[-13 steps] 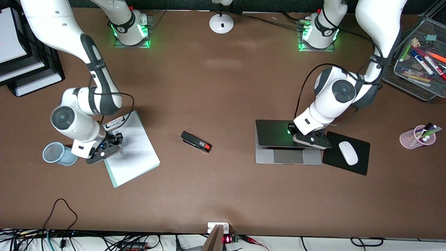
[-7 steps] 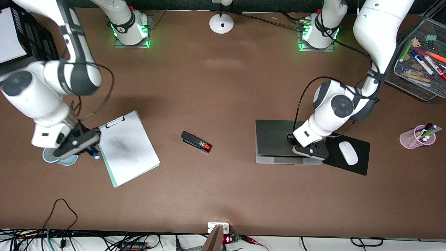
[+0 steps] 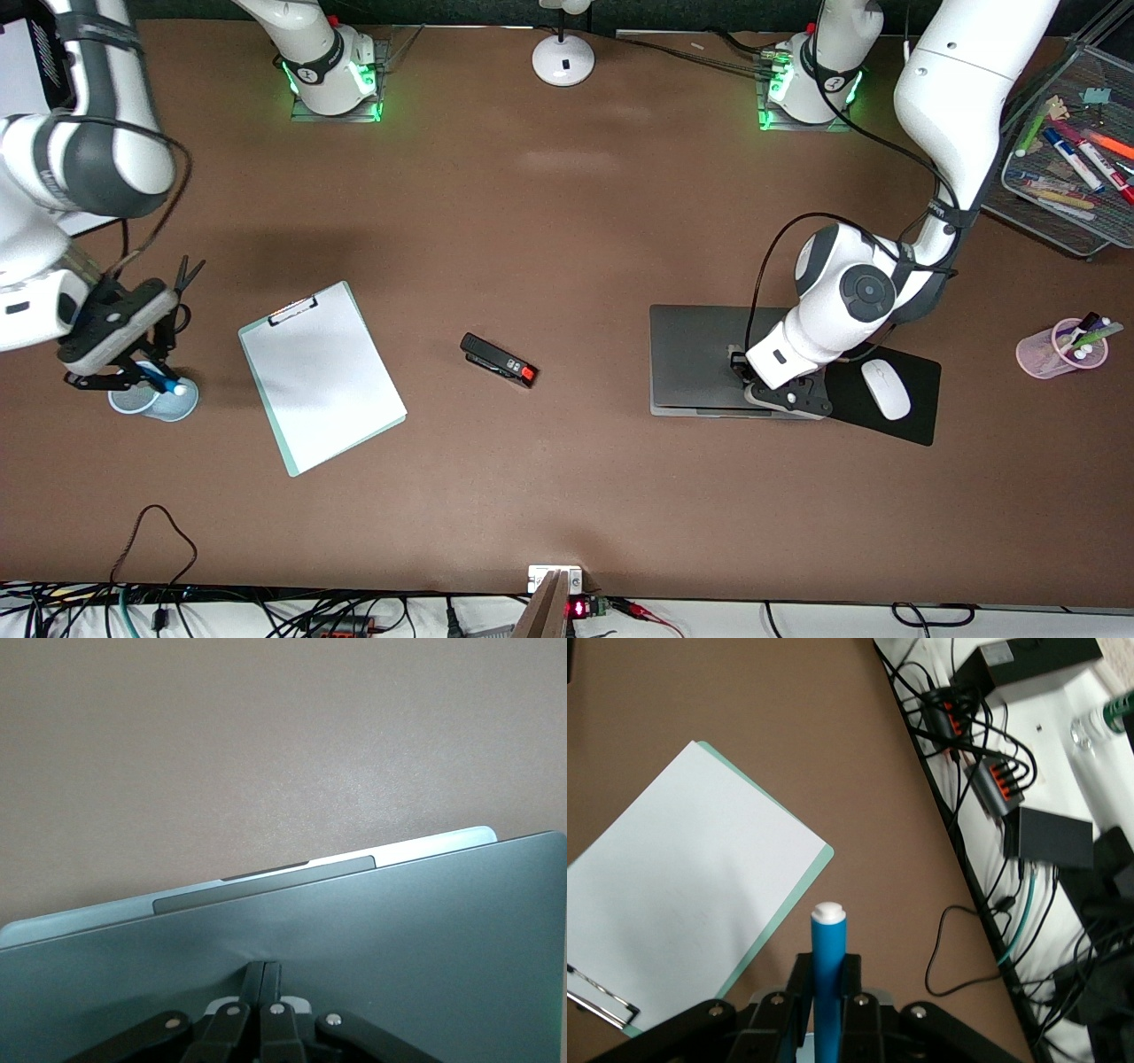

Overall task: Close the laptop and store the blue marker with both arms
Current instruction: 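Lift the marker toward the cup while the left gripper lowers the lid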

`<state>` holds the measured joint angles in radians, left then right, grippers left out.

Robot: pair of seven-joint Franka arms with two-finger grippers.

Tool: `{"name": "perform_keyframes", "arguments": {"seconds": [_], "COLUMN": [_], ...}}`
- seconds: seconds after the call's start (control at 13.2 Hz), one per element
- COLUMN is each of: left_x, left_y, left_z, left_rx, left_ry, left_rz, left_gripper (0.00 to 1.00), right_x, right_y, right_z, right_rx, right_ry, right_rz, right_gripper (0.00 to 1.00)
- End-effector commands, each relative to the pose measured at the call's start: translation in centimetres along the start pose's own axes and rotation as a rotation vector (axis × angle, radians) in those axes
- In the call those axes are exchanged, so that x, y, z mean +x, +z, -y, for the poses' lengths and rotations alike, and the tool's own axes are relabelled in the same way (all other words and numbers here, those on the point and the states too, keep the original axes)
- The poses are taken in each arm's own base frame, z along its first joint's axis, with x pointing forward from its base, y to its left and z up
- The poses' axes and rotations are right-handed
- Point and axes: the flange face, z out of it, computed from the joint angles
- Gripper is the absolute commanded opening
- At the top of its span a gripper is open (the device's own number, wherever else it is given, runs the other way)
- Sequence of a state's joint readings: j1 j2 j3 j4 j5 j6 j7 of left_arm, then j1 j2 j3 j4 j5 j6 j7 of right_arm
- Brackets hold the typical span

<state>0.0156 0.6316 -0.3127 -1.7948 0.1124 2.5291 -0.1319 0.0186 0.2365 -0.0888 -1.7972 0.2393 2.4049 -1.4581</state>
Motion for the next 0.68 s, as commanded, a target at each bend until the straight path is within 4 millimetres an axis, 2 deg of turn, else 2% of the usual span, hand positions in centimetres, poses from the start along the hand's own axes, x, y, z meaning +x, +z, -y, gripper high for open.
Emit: {"name": "perform_keyframes", "arguments": {"seconds": [0.0, 0.23, 0.61], "left_x": [1.0, 1.3, 1.8], "left_y": [1.7, 2.1, 0.8], "left_z": [0.1, 0.2, 0.5], "left_rx": [0.007, 0.023, 0.032], "left_ry": [0.014, 0.036, 0.03], "left_rz": [0.001, -0.002, -0.017], "left_gripper": [0.0, 0.0, 0.0], "right_x": [-3.5, -7.2, -12.9], "right_y": [-0.4, 0.1, 1.7], "right_z": [0.2, 0.8, 1.6], "right_rx": [0.052, 0.13, 0.189], "right_ry": [-0.148, -0.281, -0.418], "right_rz": [-0.106, -0.218, -0.346], "right_gripper": [0.0, 0.0, 0.0]}}
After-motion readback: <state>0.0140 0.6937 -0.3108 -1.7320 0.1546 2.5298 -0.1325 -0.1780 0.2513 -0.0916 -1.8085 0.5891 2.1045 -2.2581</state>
